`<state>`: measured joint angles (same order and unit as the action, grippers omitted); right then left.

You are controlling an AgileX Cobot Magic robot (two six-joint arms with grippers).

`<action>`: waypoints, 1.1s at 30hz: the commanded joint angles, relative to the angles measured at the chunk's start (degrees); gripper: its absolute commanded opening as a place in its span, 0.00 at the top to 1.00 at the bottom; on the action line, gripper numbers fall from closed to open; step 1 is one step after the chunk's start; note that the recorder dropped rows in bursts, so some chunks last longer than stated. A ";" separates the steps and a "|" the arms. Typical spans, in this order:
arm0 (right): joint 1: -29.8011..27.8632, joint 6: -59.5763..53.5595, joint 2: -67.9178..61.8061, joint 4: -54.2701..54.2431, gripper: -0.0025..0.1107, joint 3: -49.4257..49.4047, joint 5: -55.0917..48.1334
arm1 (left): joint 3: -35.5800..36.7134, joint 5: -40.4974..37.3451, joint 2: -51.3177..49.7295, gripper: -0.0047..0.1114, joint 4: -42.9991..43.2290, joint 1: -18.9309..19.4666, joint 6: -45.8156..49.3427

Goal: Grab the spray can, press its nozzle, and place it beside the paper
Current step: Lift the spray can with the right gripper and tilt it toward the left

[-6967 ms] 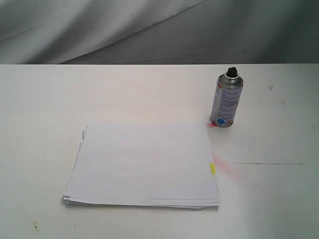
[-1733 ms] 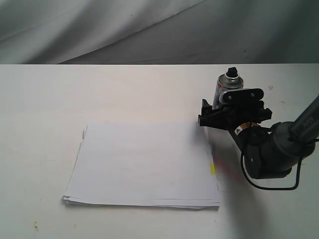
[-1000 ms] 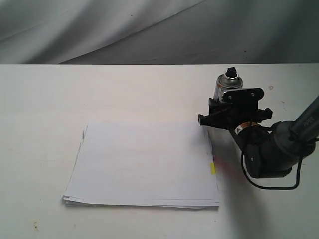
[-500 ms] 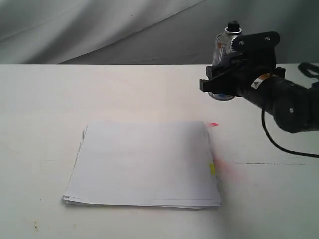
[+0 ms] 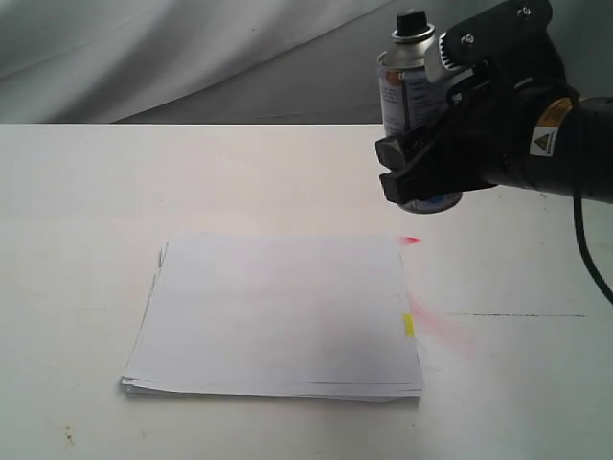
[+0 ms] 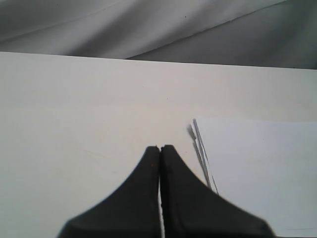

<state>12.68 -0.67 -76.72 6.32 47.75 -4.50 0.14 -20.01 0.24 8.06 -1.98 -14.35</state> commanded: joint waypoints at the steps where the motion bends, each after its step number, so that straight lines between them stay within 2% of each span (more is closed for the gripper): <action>1: -0.06 -0.31 1.90 1.25 0.98 0.33 -2.36 | -0.14 0.07 -0.24 0.96 0.23 -0.31 -0.23; 4: -0.06 -0.31 1.90 1.48 0.98 0.33 -2.44 | -0.14 0.07 -0.24 0.96 0.23 -0.31 -0.23; 8: 0.58 5.06 1.79 13.82 0.98 0.33 -2.30 | -0.14 0.07 -0.24 0.96 0.23 -0.31 -0.23; 17: 5.84 39.76 -1.93 58.62 0.98 0.33 -4.83 | -0.14 0.07 -0.24 0.96 0.23 -0.31 -0.23; 22: 9.79 63.24 -5.91 82.60 0.98 0.33 -15.47 | -0.14 0.07 -0.24 0.96 0.23 -0.31 -0.23; 25: 12.69 72.75 -8.38 91.75 0.98 0.33 -22.21 | -0.14 0.07 -0.24 0.96 0.23 -0.31 -0.23; 27: 14.44 76.17 -9.96 93.62 0.98 0.33 -26.52 | -0.14 0.07 -0.24 0.96 0.23 -0.31 -0.23; 33: 18.62 76.44 -16.31 93.62 0.98 0.33 -37.44 | -0.14 0.07 -0.24 0.96 0.23 -0.31 -0.23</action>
<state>30.08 74.84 -91.00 97.81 47.75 -36.07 0.14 -20.01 0.24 8.06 -1.98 -14.35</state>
